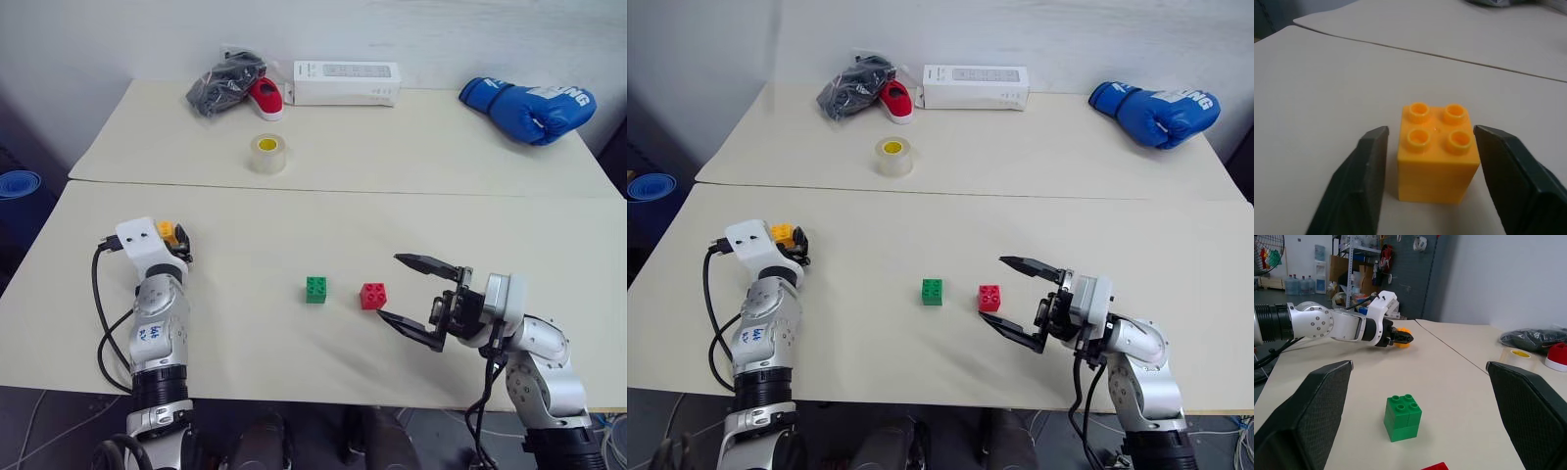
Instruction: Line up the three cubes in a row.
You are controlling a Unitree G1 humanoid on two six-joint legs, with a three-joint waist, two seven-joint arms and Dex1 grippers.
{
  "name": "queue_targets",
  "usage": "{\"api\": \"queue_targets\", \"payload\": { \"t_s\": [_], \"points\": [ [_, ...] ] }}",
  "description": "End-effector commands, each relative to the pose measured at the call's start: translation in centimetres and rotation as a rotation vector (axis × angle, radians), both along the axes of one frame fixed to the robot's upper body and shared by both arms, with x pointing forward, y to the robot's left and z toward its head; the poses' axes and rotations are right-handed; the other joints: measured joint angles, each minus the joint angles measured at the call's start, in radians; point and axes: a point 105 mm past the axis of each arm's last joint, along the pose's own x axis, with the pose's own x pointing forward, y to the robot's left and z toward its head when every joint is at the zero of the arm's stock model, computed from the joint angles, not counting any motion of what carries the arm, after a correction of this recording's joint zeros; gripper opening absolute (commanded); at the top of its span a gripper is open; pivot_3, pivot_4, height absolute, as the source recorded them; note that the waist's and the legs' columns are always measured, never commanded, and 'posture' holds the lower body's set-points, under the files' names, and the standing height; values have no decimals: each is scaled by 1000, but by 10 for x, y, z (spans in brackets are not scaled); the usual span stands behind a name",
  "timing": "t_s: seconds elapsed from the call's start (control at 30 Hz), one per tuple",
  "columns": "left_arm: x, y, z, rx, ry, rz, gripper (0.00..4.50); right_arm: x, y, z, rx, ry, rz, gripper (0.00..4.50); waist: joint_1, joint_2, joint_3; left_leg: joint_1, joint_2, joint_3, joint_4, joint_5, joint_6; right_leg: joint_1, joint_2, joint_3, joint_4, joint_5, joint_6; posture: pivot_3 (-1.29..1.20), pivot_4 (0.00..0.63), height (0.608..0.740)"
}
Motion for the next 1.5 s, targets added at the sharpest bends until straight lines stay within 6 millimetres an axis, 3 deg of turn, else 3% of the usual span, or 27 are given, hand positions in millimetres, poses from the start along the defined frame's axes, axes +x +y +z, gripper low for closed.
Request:
{"api": "queue_targets", "payload": {
  "t_s": [0.03, 0.13, 0.2, 0.27, 0.3, 0.4, 0.5, 0.6, 0.73, 0.93, 1.27, 1.3, 1.5],
  "points": [
    [0, 5, 15, 45, -54, -7, 1489, -4, -2, 9, -4, -42, -2, 4500, 0, 0, 0, 0, 0, 0, 0, 0, 0, 0, 0, 0, 0, 0, 0, 0, 150, 740],
    [-2, 2, 34, 69, -160, -149, 1502, -4, -5, 8, -10, -42, -8, 4500, 0, 0, 0, 0, 0, 0, 0, 0, 0, 0, 0, 0, 0, 0, 0, 0, 150, 740],
    [-8, -16, 55, 91, -254, -451, 1502, -3, -8, 7, -20, -37, -15, 4500, -1, 0, 0, 0, 0, 0, 0, 0, 0, 0, 0, 0, 0, 0, 0, 0, 150, 740],
    [-16, -27, 66, 111, -295, -629, 1502, -3, -9, 6, -24, -35, -18, 4500, -2, 0, 0, 0, 0, 0, 0, 0, 0, -1, 0, 0, 0, 0, 0, 0, 150, 740],
    [-26, -39, 70, 201, -291, -818, 1502, -3, -11, 5, -32, -30, -20, 4500, -2, 0, 0, 0, 0, 0, 0, 0, 0, -1, 0, 0, 0, 0, 0, 0, 150, 740],
    [-50, -59, 56, 400, -108, -1311, 1502, -6, -19, 5, -72, -13, -24, 4500, -1, 1, 1, 0, 0, 0, 0, 0, -1, -1, 0, 0, 0, 0, -1, 0, 150, 740],
    [-71, -70, 34, 524, 64, -1687, 1502, -9, -30, 8, -112, -9, -35, 4500, 1, 2, 1, 0, -1, 1, 1, 0, -1, -1, 1, 0, 0, -1, -1, 0, 150, 740],
    [-77, -73, 20, 589, 143, -1884, 1502, -10, -38, 13, -155, -24, -58, 4500, -2, 3, 1, 0, -1, 1, 1, 0, -1, -1, 1, 0, 0, -1, -1, 0, 150, 740],
    [-68, -85, 9, 617, 142, -1955, 1502, -6, -48, 24, -159, -53, -111, 4500, -2, 2, 1, -1, 0, 1, 1, 0, -1, -2, 2, 0, 1, 0, -1, 0, 150, 740],
    [-55, -97, 0, 630, 124, -1970, 1502, -13, -40, 26, -160, -41, -102, 4500, -2, 2, 1, -2, 0, 1, 1, 0, 0, -2, 3, 0, 0, 0, -1, 0, 150, 740],
    [-50, -92, -4, 619, 211, -1980, 1502, -11, -37, 27, -163, -29, -98, 4500, -3, 2, 1, -2, 0, 1, 2, 0, 1, -2, 2, 0, 0, 0, 0, 0, 150, 740],
    [-48, -90, -3, 611, 206, -1960, 2233, -10, -38, 27, -165, -29, -96, 4500, -3, 2, 1, -2, 0, 1, 2, 0, 1, -2, 2, 0, 0, 0, 0, 0, 150, 740],
    [-50, -68, 8, 713, 146, -1852, 3996, -9, -44, 30, -189, -26, -67, 4500, -7, 2, 1, -3, 0, 1, 2, 0, 1, -3, 2, 0, 0, 0, 0, 0, 150, 740]
  ]
}}
